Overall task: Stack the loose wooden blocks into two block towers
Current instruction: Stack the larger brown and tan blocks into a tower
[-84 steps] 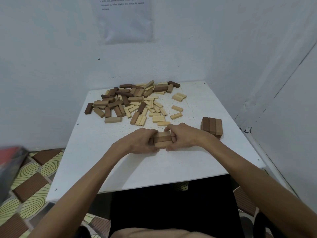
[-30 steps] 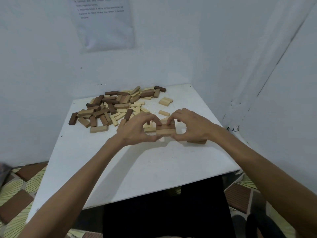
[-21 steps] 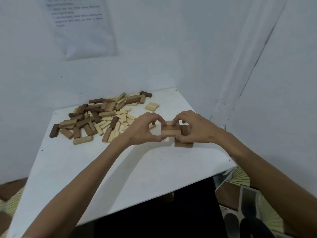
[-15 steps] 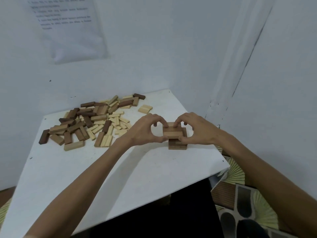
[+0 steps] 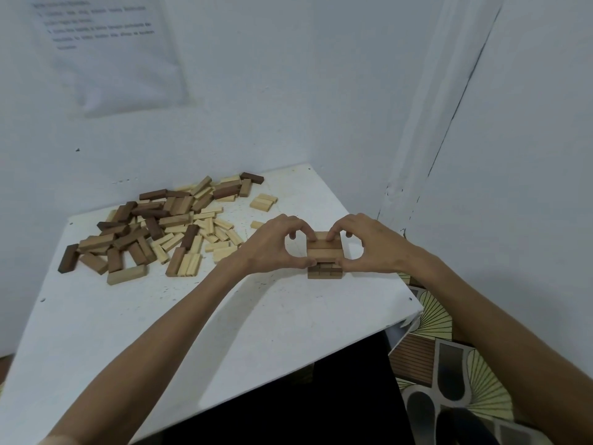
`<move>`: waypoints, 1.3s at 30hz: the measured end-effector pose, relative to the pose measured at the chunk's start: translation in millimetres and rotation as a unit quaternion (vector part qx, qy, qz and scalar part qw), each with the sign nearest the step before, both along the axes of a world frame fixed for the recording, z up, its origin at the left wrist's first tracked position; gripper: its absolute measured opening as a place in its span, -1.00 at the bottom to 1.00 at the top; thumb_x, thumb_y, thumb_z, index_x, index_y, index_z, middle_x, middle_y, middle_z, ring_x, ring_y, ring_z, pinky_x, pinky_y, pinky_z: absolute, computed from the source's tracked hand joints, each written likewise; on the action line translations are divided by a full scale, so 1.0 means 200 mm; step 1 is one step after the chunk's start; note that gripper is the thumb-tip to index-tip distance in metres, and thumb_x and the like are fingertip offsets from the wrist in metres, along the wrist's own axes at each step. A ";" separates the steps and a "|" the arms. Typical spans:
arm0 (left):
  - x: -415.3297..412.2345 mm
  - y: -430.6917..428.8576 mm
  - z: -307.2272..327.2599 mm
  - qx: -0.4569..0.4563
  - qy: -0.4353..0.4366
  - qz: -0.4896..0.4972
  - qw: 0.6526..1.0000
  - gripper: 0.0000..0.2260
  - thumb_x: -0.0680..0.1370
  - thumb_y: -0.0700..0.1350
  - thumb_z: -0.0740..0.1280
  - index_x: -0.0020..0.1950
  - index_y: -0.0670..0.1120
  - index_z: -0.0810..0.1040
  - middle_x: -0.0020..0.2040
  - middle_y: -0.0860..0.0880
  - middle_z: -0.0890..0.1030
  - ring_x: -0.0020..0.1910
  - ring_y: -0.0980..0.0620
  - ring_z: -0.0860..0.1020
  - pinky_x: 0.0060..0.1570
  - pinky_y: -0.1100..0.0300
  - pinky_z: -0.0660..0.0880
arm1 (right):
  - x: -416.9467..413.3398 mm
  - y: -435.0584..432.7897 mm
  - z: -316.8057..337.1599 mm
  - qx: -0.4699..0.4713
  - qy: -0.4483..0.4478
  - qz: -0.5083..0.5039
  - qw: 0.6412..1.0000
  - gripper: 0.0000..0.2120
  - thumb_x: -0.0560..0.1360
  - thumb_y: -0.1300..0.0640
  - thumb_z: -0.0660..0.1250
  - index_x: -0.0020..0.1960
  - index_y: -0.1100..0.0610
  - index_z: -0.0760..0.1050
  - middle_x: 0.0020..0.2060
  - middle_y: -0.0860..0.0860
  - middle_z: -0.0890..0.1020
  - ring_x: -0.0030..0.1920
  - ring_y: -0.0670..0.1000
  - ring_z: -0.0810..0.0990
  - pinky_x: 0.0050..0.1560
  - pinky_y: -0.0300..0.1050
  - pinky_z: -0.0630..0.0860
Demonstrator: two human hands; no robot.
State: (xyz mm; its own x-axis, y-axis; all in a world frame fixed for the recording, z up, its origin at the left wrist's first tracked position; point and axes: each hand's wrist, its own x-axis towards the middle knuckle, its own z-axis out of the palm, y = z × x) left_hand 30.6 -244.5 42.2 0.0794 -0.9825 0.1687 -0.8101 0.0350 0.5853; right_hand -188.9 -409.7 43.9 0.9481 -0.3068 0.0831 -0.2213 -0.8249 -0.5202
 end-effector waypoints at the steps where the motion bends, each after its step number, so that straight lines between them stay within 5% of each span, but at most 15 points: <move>1: 0.00 0.00 0.00 0.000 -0.001 -0.001 1.000 -0.58 0.35 0.31 0.47 0.13 0.18 0.56 0.10 0.17 0.60 0.05 0.08 0.49 0.03 0.10 0.46 | 0.00 0.00 0.00 0.000 0.001 -0.001 1.000 -0.58 0.41 -0.15 0.49 0.23 -0.24 0.45 0.18 -0.32 0.49 0.19 -0.22 0.41 0.02 -0.24 0.37; 16: 0.01 0.00 -0.01 0.011 0.016 -0.006 1.000 -0.62 0.39 0.18 0.58 0.14 0.20 0.57 0.14 0.22 0.60 0.04 0.11 0.49 0.02 0.16 0.43 | -0.01 0.02 0.00 0.012 0.016 -0.010 1.000 -0.55 0.34 -0.28 0.39 0.21 -0.29 0.42 0.18 -0.35 0.47 0.15 -0.20 0.47 0.01 -0.15 0.48; 32: 0.00 0.02 -0.03 0.025 0.061 0.024 0.998 -0.46 0.34 0.26 0.58 0.25 0.23 0.50 0.19 0.17 0.60 0.08 0.10 0.56 0.03 -0.07 0.55 | -0.02 0.04 0.00 0.029 0.010 -0.016 0.999 -0.55 0.38 -0.19 0.43 0.23 -0.30 0.39 0.18 -0.32 0.48 0.15 -0.17 0.49 0.02 0.01 0.58; 39: -0.01 0.04 -0.06 0.024 0.065 0.034 0.997 -0.11 0.32 0.19 0.65 0.53 0.13 0.27 0.36 0.27 0.50 0.30 0.19 0.45 0.23 0.14 0.44 | -0.04 0.07 0.00 0.048 0.010 -0.036 0.998 -0.11 0.37 -0.20 0.53 0.53 -0.31 0.09 0.31 -0.31 0.41 0.22 -0.17 0.45 0.06 -0.15 0.50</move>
State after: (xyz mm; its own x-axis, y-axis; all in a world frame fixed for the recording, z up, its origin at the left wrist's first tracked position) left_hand 28.3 -236.6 30.9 0.1650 -0.9806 0.1059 -0.7271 -0.0484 0.6848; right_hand -196.4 -396.3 43.1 0.9244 -0.3800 0.0317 -0.2891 -0.7526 -0.5917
